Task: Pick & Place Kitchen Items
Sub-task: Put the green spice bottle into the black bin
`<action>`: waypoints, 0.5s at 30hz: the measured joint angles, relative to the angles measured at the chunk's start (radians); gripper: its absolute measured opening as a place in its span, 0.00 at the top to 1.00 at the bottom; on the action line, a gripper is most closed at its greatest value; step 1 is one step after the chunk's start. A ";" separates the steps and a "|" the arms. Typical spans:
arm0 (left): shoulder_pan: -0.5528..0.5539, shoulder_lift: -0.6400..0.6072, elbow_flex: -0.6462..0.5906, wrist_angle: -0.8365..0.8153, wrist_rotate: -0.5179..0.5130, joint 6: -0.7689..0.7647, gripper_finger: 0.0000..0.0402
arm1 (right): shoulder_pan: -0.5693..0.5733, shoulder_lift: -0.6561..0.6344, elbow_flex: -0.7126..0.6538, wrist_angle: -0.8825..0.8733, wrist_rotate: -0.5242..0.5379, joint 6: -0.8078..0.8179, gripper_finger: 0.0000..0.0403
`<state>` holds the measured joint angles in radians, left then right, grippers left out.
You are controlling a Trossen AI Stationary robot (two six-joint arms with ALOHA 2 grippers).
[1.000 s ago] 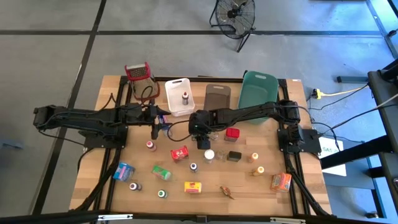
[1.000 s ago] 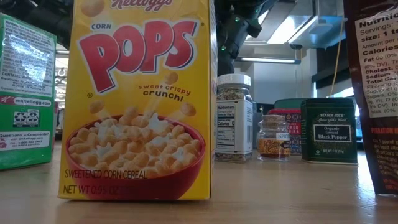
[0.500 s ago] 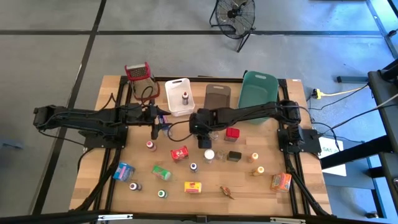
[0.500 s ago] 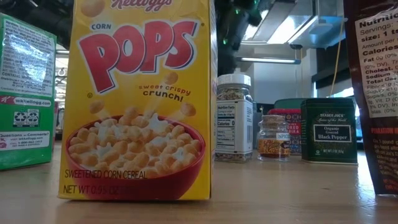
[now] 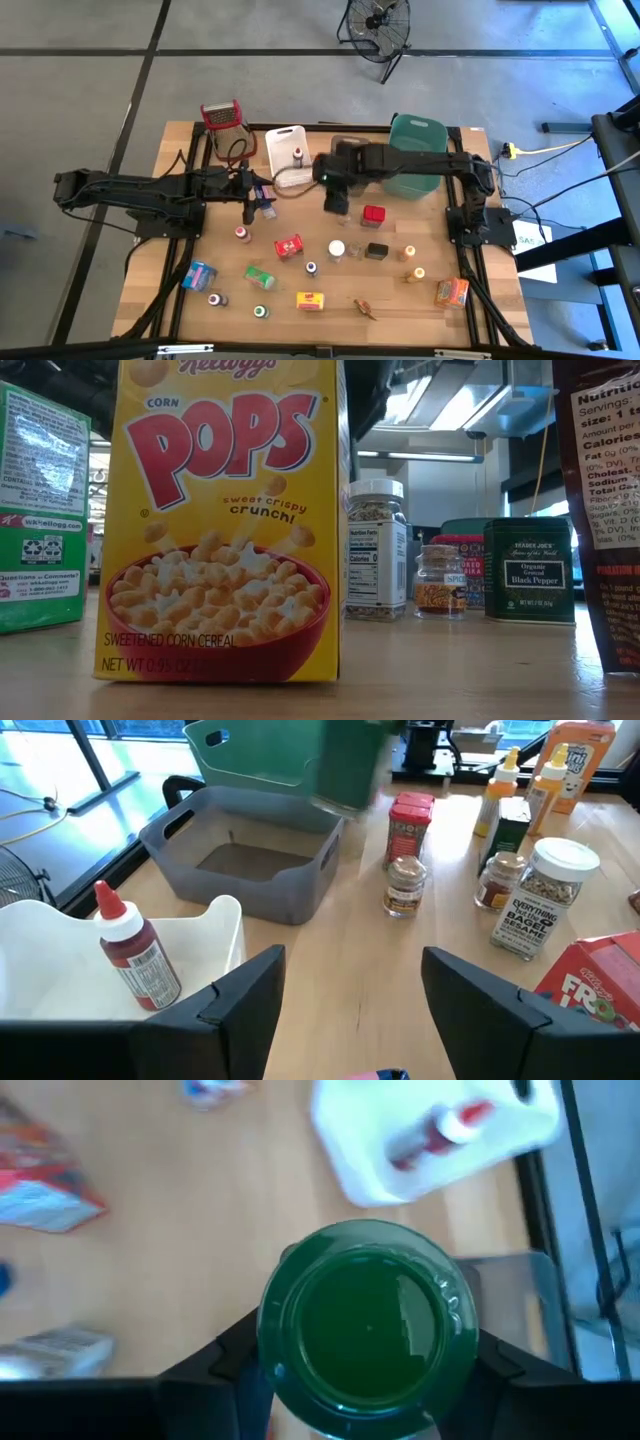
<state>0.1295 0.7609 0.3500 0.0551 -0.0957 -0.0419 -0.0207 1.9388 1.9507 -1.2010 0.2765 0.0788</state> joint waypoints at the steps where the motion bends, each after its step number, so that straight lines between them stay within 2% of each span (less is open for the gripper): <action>1: 0.000 0.000 0.000 0.000 0.000 0.000 0.42 | -0.018 -0.001 0.000 -0.003 -0.005 0.000 0.52; 9: 0.000 0.000 0.000 -0.010 0.002 -0.015 0.43 | -0.204 0.002 -0.036 0.014 -0.102 -0.044 0.52; 12: 0.000 0.000 0.000 -0.021 0.002 -0.015 0.42 | -0.269 0.002 -0.079 0.080 -0.189 -0.071 0.52; 15: 0.000 0.000 0.000 -0.033 0.002 -0.016 0.42 | -0.315 0.002 -0.134 0.143 -0.219 -0.079 0.52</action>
<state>0.1295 0.7609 0.3500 0.0217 -0.0937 -0.0578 -0.3358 1.9411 1.8167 -1.0578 0.0572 0.0001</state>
